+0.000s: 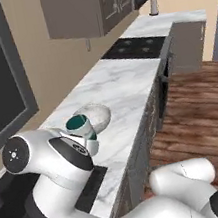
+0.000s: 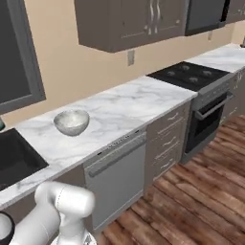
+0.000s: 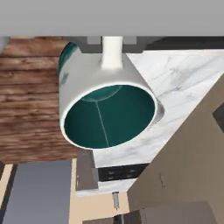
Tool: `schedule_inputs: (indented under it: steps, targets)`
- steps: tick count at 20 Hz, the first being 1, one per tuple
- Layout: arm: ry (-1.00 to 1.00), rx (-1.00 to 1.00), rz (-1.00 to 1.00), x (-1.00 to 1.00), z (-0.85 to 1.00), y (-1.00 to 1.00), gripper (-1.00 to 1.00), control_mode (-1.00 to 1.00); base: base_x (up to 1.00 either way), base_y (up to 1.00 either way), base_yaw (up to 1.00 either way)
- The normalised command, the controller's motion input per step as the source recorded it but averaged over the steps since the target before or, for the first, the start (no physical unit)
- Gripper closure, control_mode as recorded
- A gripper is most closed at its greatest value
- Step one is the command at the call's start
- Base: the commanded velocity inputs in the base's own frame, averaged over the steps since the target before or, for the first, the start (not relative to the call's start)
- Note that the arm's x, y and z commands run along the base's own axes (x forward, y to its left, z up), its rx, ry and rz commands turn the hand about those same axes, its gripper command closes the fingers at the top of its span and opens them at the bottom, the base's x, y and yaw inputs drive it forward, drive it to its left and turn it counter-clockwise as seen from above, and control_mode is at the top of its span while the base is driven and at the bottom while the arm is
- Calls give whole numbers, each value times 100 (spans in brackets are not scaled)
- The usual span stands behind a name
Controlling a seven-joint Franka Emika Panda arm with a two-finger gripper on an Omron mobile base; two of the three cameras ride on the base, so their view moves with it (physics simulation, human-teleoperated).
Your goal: Clear the mugs and bowl far away from the sink.
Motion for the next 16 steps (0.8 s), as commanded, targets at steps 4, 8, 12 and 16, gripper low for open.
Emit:
schedule_inputs:
  steps: [4, 8, 12, 16]
  targets:
    - [0, 0, 0, 0, 0, 0, 100, 100, 0, 0, -100]
    - [0, 0, 0, 0, 0, 0, 100, 100, 0, 0, -100]
    - [0, 0, 0, 0, 0, 0, 100, 100, 0, 0, -100]
    - [0, 0, 0, 0, 0, 0, 100, 100, 2, -34, -98]
